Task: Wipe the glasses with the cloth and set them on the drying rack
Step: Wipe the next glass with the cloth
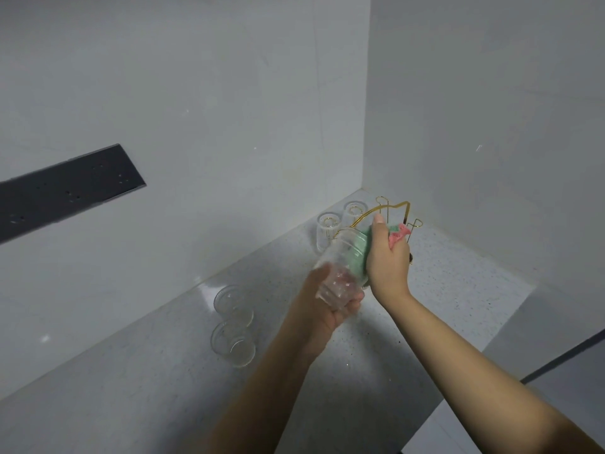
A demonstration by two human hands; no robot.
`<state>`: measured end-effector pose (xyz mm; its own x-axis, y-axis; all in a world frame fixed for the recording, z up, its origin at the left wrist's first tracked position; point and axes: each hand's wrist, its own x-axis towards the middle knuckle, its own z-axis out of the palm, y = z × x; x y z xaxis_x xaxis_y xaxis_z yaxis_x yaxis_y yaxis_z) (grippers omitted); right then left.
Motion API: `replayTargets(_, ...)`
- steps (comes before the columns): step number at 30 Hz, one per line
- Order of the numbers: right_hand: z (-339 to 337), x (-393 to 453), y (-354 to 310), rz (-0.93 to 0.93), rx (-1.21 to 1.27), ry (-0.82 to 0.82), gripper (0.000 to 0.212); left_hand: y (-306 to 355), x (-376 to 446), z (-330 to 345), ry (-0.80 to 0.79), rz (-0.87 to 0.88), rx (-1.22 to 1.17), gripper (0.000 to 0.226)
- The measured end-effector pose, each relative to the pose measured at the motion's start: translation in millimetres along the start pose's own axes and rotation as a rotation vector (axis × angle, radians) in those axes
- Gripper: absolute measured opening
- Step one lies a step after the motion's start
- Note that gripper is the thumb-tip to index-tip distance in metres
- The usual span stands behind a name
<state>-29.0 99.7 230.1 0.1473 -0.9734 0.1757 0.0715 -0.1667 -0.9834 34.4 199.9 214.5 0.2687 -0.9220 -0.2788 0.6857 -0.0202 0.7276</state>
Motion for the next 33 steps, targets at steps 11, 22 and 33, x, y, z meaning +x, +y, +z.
replayTargets(11,-18,38,9,0.077,-0.05,0.099,0.05,-18,36,6,0.223,0.198,0.503,0.056)
replayTargets(22,-50,111,27,0.144,-0.136,0.166,0.053,-48,109,47,0.247,0.294,0.602,0.086)
replayTargets(33,-54,186,61,0.1,-0.042,0.141,0.056,-47,179,67,0.24,0.05,0.464,0.071)
